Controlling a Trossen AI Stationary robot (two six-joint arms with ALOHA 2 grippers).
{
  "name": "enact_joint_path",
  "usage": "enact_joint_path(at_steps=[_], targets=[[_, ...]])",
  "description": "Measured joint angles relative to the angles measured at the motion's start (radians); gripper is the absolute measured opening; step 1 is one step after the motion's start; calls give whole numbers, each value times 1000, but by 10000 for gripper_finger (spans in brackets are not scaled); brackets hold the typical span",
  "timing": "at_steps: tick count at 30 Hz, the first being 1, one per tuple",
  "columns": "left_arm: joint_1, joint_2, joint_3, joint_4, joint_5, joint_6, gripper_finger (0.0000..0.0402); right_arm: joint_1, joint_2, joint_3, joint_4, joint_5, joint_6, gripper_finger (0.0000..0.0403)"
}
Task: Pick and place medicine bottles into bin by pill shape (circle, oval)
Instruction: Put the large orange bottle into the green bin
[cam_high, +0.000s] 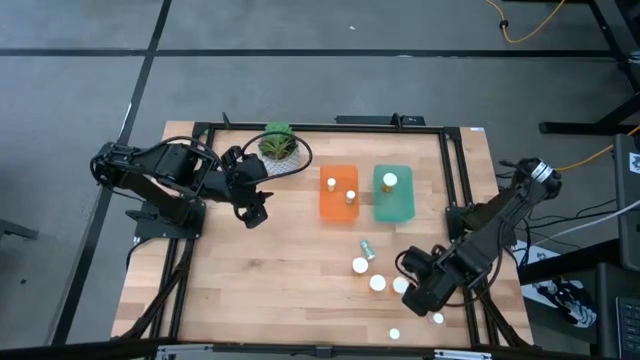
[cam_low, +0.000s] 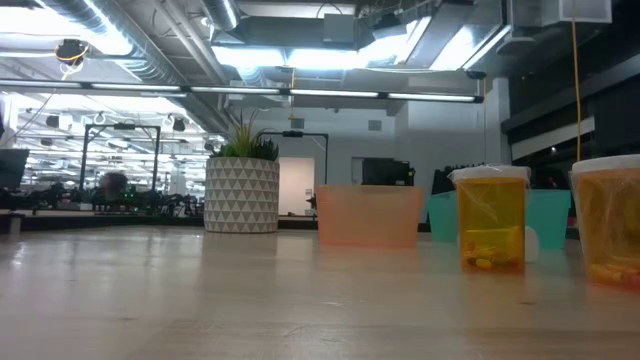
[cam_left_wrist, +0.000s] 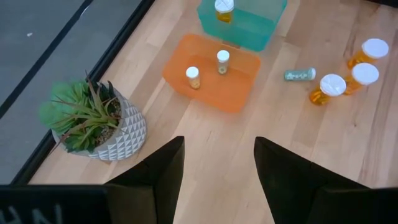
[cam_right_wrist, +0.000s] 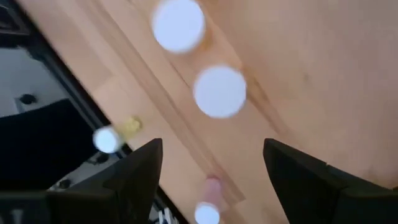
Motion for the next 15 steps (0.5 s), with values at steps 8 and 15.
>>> enact_joint_path(at_steps=[8,15], targets=[[0,0,0,0,0,4,187,5,5,-171,243,-70,2,280],[0,0,0,0,0,4,187,7,32,-238,253,-158,1,280]])
